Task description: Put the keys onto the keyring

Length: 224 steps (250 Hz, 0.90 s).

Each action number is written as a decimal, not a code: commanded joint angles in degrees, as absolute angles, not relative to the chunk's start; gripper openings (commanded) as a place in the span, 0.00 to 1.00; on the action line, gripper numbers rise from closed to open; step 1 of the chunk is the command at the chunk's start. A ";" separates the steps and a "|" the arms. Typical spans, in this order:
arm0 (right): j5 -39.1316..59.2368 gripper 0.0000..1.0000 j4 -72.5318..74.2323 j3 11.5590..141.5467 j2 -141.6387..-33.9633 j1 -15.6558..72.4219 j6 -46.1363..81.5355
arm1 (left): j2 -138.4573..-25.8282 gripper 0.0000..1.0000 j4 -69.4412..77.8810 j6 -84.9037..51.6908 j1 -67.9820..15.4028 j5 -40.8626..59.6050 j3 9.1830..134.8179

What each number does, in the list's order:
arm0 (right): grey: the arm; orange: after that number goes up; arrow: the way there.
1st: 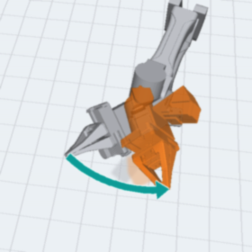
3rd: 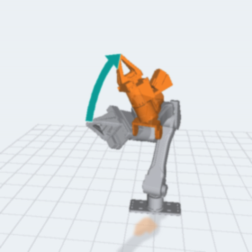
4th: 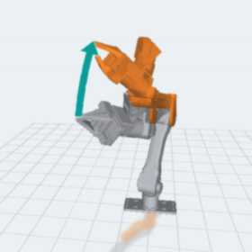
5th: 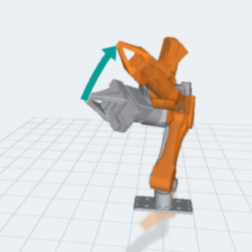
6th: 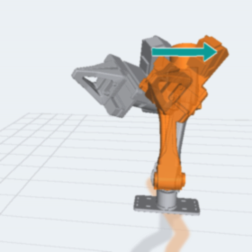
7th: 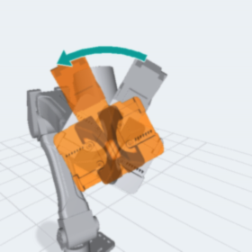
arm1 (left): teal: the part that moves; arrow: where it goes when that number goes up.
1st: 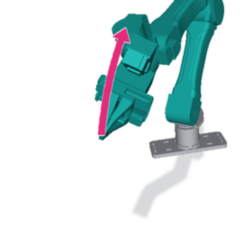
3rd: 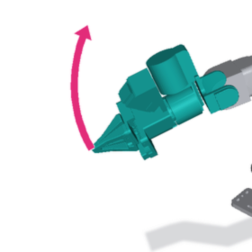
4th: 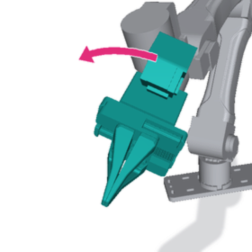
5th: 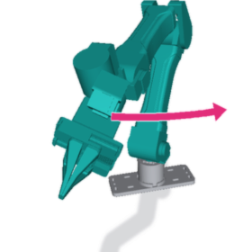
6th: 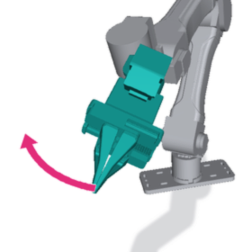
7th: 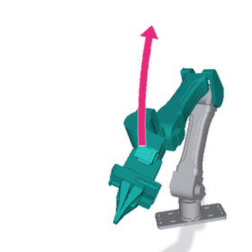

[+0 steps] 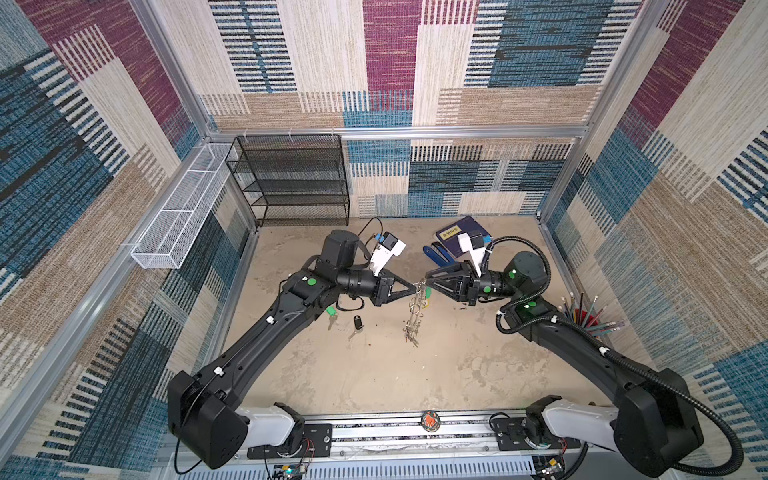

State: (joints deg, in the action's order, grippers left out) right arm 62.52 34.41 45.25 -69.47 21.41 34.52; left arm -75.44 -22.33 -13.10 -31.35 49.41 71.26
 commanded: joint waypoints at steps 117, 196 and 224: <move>59.52 0.34 28.26 46.76 -71.74 22.14 32.78 | -72.42 0.00 -21.28 -13.74 -32.42 37.08 71.05; 59.31 0.13 28.51 48.13 -74.83 23.64 32.70 | -73.18 0.00 -22.80 -10.91 -34.88 33.58 72.04; 58.93 0.07 28.38 48.56 -76.08 23.99 32.63 | -72.82 0.00 -22.37 -10.68 -34.98 33.60 71.76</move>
